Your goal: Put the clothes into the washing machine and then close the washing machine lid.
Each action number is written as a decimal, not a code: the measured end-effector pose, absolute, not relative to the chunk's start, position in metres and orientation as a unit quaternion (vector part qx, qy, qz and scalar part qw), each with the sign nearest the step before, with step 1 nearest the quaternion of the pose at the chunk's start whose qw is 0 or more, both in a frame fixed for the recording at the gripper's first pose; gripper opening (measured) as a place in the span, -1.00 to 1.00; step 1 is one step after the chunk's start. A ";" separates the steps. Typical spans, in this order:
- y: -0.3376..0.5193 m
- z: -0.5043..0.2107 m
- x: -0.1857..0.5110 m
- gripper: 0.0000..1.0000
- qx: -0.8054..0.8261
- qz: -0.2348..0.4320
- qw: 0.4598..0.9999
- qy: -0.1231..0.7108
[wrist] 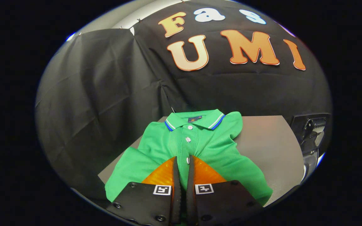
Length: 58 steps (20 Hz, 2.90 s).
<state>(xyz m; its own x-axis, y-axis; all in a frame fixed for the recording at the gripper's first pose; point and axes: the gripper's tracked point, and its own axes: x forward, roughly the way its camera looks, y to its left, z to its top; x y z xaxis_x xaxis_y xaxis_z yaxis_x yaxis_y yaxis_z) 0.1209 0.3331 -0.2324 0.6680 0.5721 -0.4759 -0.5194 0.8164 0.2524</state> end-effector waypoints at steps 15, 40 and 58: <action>0.302 -0.125 0.102 -0.72 0.093 0.331 0.930 0.129; 0.045 0.014 0.161 -0.73 0.142 0.214 0.966 -0.006; -0.097 0.001 0.192 -0.73 0.115 0.179 0.977 0.003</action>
